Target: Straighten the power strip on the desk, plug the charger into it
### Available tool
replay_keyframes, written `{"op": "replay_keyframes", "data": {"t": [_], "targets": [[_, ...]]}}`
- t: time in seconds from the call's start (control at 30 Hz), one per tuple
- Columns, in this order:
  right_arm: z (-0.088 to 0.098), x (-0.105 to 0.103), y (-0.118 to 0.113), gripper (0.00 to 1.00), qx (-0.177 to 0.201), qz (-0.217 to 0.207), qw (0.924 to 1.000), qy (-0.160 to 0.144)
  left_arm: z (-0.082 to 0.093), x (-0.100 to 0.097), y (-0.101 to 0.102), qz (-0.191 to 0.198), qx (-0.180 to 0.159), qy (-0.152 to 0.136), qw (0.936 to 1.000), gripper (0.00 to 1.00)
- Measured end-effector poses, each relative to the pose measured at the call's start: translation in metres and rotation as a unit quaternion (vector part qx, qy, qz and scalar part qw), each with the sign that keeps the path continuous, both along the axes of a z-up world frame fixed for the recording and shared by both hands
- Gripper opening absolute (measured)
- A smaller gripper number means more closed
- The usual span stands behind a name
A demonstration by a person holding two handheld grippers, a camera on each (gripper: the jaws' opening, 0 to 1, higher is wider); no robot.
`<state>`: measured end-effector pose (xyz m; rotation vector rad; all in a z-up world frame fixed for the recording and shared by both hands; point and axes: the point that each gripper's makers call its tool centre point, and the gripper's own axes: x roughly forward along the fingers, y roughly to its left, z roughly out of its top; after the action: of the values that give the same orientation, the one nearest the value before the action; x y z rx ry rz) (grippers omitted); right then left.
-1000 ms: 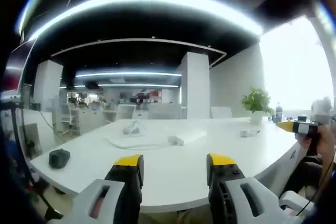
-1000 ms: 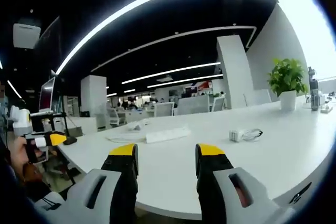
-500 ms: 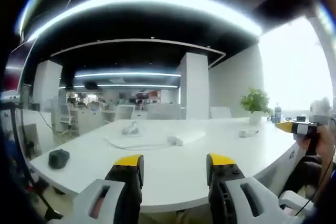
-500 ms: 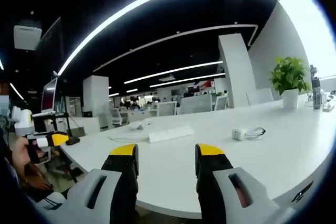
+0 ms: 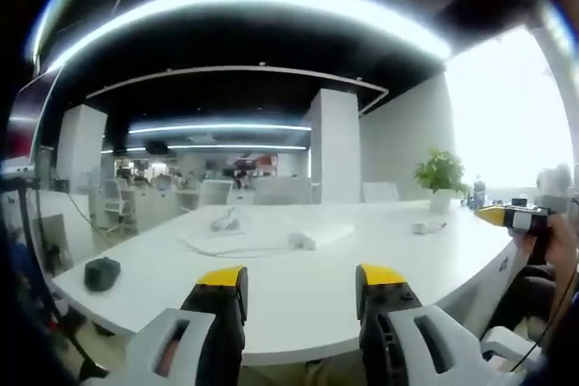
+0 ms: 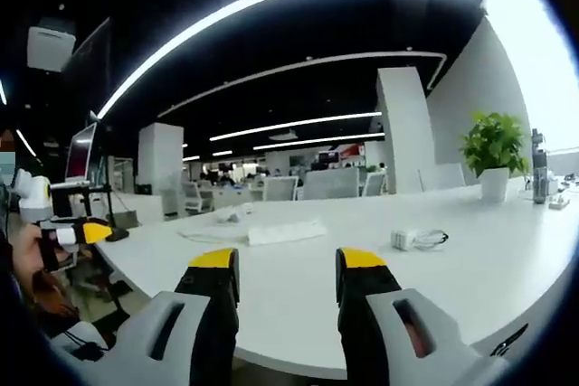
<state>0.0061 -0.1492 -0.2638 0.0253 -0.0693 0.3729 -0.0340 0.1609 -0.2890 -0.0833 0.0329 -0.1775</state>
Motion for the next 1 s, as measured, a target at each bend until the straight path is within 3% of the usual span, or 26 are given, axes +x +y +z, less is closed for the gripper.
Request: {"op": "replay_keyframes", "data": {"t": [0.17,0.37,0.57,0.77,0.93,1.0], "targets": [[0.004,-0.003,0.0,0.41,-0.003,-0.001,1.0,-0.007,0.001,-0.001,0.001,0.008,0.011,-0.004,0.9999,0.5],[0.011,-0.008,-0.003,0.4,-0.034,-0.022,0.9988,-0.027,0.004,-0.003,0.002,0.013,0.021,-0.011,0.9996,0.5],[0.016,-0.013,-0.002,0.4,-0.026,-0.02,0.9988,-0.036,0.006,-0.005,0.0,0.013,0.032,-0.017,0.9993,0.5],[0.022,-0.017,-0.005,0.4,-0.048,-0.041,0.9966,-0.053,0.014,-0.007,0.003,0.038,0.085,-0.033,0.9951,0.5],[0.027,-0.021,-0.006,0.4,-0.067,-0.056,0.994,-0.066,0.016,-0.008,0.0,0.033,0.091,-0.037,0.9946,0.5],[0.029,-0.023,-0.006,0.4,-0.073,-0.059,0.9931,-0.071,0.015,-0.008,0.001,0.04,0.109,-0.035,0.9926,0.5]]}}
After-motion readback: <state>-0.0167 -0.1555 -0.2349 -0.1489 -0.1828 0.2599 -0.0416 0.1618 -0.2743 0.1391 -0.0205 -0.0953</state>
